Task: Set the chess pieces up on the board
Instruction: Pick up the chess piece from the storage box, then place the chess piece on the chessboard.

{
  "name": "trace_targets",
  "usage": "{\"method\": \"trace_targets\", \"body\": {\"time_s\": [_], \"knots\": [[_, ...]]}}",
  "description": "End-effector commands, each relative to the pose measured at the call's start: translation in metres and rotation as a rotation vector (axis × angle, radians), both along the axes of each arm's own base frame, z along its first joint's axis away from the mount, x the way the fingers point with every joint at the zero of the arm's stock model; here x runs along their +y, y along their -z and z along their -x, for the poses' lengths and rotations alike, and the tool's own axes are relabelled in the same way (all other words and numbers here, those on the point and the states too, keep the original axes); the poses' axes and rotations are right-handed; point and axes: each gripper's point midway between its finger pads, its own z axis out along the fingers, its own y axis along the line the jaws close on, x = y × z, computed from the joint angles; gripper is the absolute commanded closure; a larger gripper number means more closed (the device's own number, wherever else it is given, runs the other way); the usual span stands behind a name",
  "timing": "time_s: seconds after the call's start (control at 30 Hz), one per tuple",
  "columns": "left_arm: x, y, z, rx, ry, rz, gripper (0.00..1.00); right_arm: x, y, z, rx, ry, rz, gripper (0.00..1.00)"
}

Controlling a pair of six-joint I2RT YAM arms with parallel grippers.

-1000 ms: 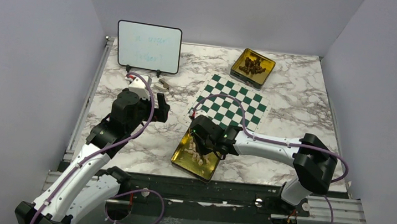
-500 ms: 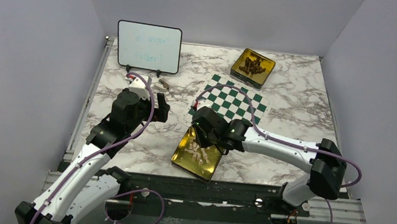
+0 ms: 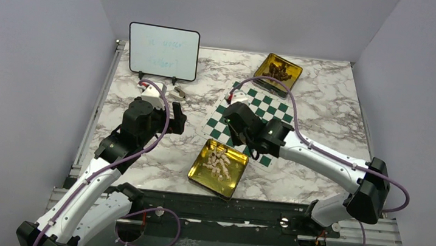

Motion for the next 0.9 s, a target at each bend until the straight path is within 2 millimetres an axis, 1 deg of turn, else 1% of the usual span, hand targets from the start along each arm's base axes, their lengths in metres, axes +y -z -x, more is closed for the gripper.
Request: {"method": "trace_targets", "body": {"time_s": [0.0,0.13,0.23,0.3,0.53,0.67,0.73,0.87], "knots": [[0.0,-0.017,-0.002,-0.051,-0.006,0.017,0.01,-0.042,-0.006,-0.032,-0.041,0.113,0.065,0.84],[0.0,-0.017,-0.001,-0.053,-0.005,0.018,0.01,-0.07,0.007,-0.058,-0.005,0.187,0.059,0.84],[0.0,-0.018,-0.001,-0.055,-0.004,0.019,0.01,-0.091,0.02,-0.072,0.029,0.247,0.072,0.84],[0.0,-0.018,-0.001,-0.055,-0.004,0.019,0.01,-0.104,0.033,-0.078,0.062,0.283,0.081,0.84],[0.0,-0.019,0.001,-0.063,0.001,0.023,0.01,-0.139,0.068,-0.088,0.163,0.406,0.072,0.84],[0.0,-0.02,0.002,-0.067,0.001,0.023,0.01,-0.149,0.089,-0.088,0.216,0.438,0.06,0.84],[0.0,-0.02,0.002,-0.067,0.002,0.025,0.01,-0.158,0.099,-0.089,0.227,0.466,0.064,0.84],[-0.001,-0.02,0.003,-0.067,0.005,0.026,0.01,-0.168,0.111,-0.088,0.248,0.503,0.045,0.84]]}}
